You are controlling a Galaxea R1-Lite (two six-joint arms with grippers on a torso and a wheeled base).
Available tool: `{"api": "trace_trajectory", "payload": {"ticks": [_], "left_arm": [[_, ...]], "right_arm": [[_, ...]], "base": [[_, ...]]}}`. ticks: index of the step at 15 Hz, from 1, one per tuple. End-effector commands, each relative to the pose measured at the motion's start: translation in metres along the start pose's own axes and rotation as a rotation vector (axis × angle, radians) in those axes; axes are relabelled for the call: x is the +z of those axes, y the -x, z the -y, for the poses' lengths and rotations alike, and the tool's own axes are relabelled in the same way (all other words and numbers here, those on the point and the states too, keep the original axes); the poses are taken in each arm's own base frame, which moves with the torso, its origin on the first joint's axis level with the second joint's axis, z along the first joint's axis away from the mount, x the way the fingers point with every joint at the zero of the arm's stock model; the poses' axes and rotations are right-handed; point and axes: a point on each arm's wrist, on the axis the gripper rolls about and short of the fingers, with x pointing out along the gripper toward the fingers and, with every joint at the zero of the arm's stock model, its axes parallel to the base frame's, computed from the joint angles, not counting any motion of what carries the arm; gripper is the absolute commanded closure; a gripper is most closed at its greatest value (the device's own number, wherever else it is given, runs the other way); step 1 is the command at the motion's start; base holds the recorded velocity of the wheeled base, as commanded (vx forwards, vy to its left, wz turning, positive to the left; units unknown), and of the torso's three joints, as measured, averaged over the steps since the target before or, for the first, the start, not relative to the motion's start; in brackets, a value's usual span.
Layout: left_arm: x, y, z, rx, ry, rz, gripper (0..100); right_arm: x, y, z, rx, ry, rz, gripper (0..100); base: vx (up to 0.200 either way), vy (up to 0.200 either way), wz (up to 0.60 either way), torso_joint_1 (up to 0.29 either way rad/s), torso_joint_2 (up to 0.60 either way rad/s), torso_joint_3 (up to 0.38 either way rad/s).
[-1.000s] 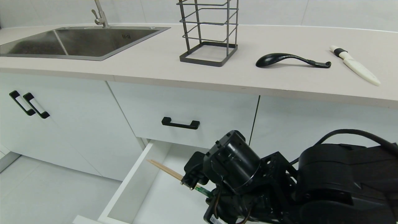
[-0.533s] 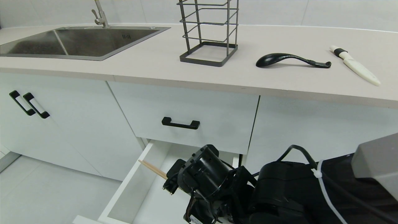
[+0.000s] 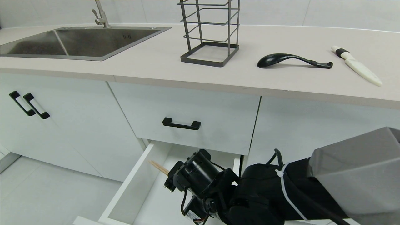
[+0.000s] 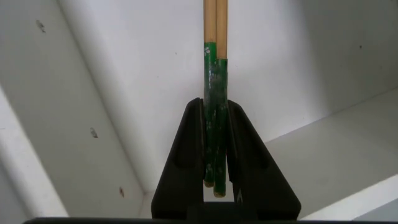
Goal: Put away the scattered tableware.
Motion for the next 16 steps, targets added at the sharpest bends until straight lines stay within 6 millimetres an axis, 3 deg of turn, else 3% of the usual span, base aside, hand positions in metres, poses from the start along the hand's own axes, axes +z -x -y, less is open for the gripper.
{"api": "trace_trajectory", "payload": {"ticks": [1, 6, 16], "left_arm": [[0.000, 0.000, 0.000, 0.001, 0.000, 0.001, 0], [0.000, 0.000, 0.000, 0.001, 0.000, 0.001, 0], [0.000, 0.000, 0.000, 0.001, 0.000, 0.001, 0]], "right_arm": [[-0.003, -0.018, 0.000, -0.011, -0.004, -0.023, 100], [-0.009, -0.039, 0.001, -0.044, -0.003, -0.064, 100], [-0.022, -0.061, -0.001, -0.045, 0.006, -0.128, 100]], "base": [[0.000, 0.000, 0.00, 0.000, 0.00, 0.000], [0.000, 0.000, 0.00, 0.000, 0.00, 0.000], [0.000, 0.000, 0.00, 0.000, 0.00, 0.000]]}}
